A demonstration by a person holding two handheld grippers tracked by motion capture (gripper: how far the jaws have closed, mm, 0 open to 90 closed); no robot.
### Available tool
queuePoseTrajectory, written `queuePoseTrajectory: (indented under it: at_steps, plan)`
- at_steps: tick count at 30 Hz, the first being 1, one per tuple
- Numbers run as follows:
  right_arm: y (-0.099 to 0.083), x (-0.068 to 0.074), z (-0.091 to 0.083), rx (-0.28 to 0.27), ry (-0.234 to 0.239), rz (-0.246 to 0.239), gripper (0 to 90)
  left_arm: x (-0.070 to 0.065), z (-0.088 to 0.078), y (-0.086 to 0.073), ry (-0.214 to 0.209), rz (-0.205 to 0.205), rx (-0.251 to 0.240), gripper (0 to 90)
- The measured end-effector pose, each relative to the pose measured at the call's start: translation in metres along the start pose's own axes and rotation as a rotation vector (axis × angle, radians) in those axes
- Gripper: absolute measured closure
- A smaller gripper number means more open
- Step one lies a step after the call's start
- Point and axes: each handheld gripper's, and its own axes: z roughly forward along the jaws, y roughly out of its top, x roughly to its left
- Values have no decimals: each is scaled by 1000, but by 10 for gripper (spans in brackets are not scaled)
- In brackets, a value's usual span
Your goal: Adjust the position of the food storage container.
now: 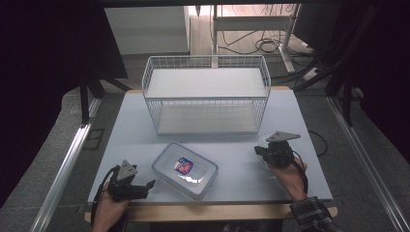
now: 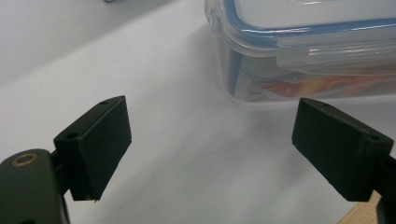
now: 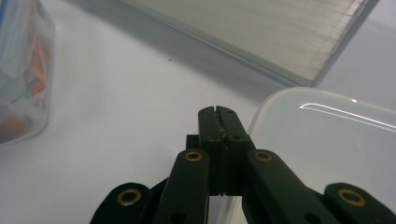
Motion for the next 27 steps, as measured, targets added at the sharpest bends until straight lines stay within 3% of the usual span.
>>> queuePoseTrajectory:
  at_steps: [8,14,20,23,27]
  plan:
    - [3,-15,1,-3,-52,24,895,2,1,0,-8,-27,4,132]
    - [4,-5,-8,-46,-16,7,893,6,-2,-1,-35,-67,-12,134]
    - [-1,12,-14,-61,64,-48,894,12,2,3,-51,-137,18,487]
    - [-4,21,-17,-65,87,-53,895,19,6,8,-28,-165,19,663]
    - [-10,31,-19,-49,107,-56,895,25,13,14,-43,-182,3,823]
